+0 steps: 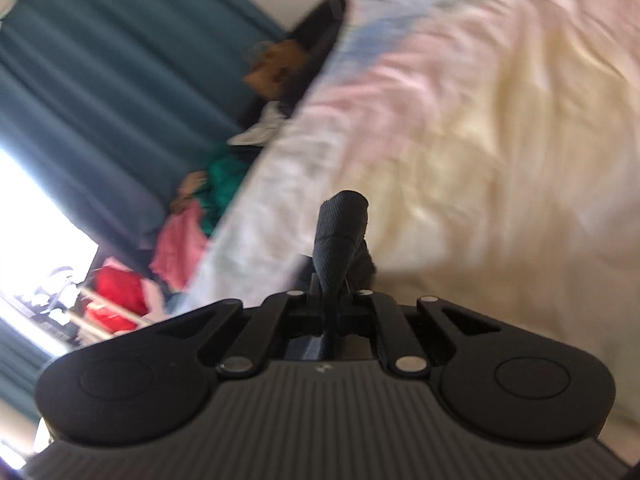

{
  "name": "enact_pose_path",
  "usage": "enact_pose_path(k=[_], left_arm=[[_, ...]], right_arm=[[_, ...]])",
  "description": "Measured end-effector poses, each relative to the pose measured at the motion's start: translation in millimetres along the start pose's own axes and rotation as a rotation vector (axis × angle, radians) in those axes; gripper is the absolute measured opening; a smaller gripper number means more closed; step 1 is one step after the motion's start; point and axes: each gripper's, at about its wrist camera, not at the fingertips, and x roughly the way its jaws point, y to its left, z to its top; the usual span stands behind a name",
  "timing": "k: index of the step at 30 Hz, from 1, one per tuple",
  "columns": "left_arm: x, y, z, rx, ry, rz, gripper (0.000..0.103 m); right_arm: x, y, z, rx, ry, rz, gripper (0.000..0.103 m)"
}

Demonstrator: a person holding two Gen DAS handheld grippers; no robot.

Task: Fold clothes
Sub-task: 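Lift the waistband with the left gripper and fold it over the legs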

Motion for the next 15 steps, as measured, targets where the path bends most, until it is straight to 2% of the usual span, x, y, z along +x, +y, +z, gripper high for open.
enact_pose_path(k=[4, 7, 10, 12, 15], left_arm=[[-21, -16, 16, 0.047, 0.039, -0.013, 0.009], [-27, -5, 27, 0.054, 0.087, 0.012, 0.009], [-44, 23, 29, 0.071, 0.134, 0.072, 0.009], [-41, 42, 31, 0.112, 0.166, 0.142, 0.009], [-25, 53, 35, 0.187, 0.215, 0.214, 0.011]], right_arm=[[-22, -12, 5, -0.036, -0.001, -0.008, 0.007], [-39, -21, 8, -0.063, -0.002, -0.014, 0.007], [-55, -32, 10, -0.091, 0.0, -0.025, 0.007], [-58, -56, -4, -0.117, 0.04, -0.072, 0.007], [-55, -74, -18, -0.124, 0.072, -0.091, 0.007]])
